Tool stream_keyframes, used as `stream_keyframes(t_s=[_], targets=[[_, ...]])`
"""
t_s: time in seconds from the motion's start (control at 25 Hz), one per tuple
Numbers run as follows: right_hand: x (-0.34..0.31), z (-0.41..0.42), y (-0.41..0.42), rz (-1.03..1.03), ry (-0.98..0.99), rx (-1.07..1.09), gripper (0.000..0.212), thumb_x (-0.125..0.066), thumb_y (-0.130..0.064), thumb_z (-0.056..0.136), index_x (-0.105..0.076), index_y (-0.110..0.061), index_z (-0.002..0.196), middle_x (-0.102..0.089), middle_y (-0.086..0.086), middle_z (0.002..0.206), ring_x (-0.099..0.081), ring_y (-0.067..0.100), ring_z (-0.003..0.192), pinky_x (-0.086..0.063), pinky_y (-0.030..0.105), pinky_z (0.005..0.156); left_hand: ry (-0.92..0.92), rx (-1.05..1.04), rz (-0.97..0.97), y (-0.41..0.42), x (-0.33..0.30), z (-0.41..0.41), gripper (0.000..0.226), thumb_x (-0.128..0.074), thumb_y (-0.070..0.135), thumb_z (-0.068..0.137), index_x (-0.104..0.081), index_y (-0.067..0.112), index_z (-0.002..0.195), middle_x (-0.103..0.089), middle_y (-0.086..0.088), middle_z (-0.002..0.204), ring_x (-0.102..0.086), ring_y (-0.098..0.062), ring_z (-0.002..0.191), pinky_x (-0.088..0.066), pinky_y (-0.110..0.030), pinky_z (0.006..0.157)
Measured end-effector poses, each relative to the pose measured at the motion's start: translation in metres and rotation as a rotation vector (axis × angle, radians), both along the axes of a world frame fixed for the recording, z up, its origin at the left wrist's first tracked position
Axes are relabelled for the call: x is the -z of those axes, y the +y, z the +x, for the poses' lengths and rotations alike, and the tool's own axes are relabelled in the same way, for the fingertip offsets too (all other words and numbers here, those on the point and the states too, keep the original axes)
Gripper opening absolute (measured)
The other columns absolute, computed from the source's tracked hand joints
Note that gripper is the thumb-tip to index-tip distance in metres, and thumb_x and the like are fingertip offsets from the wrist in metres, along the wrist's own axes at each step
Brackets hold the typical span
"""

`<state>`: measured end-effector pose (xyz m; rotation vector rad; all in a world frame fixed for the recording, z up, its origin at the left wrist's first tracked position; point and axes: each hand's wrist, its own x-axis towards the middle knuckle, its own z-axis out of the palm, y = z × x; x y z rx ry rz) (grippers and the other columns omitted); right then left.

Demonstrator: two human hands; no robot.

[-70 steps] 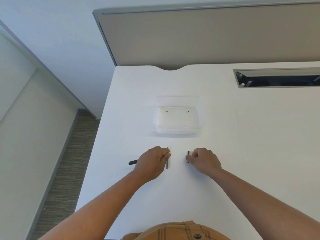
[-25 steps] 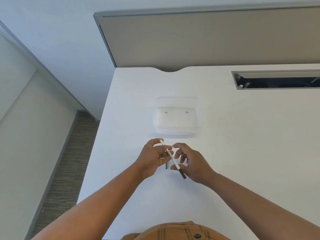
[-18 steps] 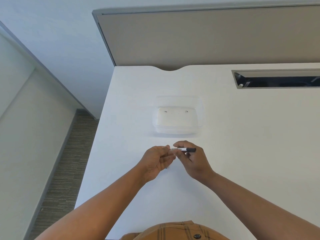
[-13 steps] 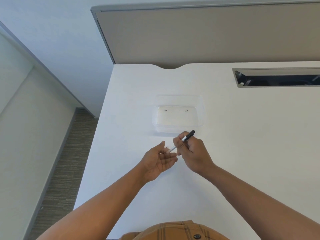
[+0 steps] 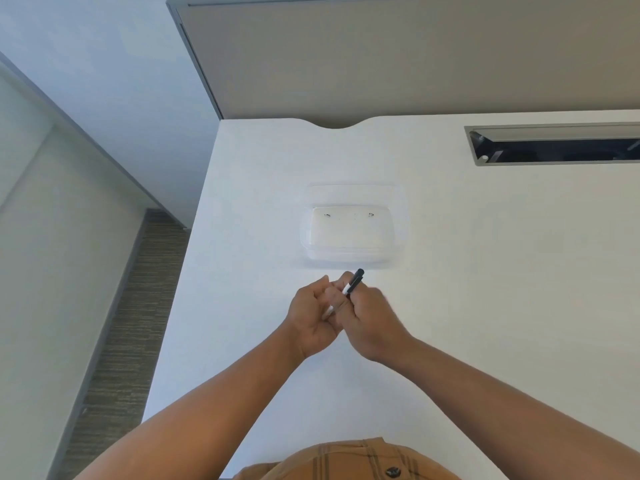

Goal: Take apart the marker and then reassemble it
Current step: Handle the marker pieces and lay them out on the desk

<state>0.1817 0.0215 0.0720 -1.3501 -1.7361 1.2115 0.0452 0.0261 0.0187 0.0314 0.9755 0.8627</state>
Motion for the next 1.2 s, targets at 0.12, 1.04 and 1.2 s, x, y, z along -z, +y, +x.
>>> stream_keyframes(t_s=[0.12, 1.04, 1.2], targets=[[-0.009, 0.001, 0.005, -0.029, 0.105, 0.056, 0.038, -0.049, -0.035, 0.106, -0.054, -0.015, 0.073, -0.058, -0.007, 0.062, -0.054, 0.017, 0.053, -0.047, 0.039, 0.056, -0.003, -0.022, -0.03, -0.006, 0.004, -0.001, 0.046, -0.034, 0.026, 0.106, -0.068, 0.0, 0.122, -0.074, -0.018, 0.098, -0.072, -0.027, 0.087, -0.062, -0.036, 0.075], [0.052, 0.015, 0.003, -0.176, -0.001, 0.201, 0.037, -0.051, -0.054, 0.1, -0.06, -0.023, 0.082, -0.071, 0.002, 0.068, -0.064, 0.015, 0.056, -0.055, 0.039, 0.061, 0.882, 0.175, 0.3, -0.01, 0.009, -0.015, 0.022, -0.053, 0.012, 0.094, -0.071, 0.019, 0.104, -0.076, 0.002, 0.102, -0.07, -0.016, 0.095, -0.052, -0.021, 0.079], [0.059, 0.019, 0.005, -0.117, -0.134, 0.072, 0.029, -0.051, -0.045, 0.103, -0.057, -0.023, 0.086, -0.067, 0.02, 0.071, -0.062, 0.035, 0.064, -0.052, 0.046, 0.065, 1.295, 0.341, 0.543, -0.02, 0.017, -0.022, 0.04, -0.054, 0.005, 0.089, -0.064, 0.027, 0.12, -0.059, 0.017, 0.11, -0.058, 0.001, 0.095, -0.04, -0.002, 0.077]])
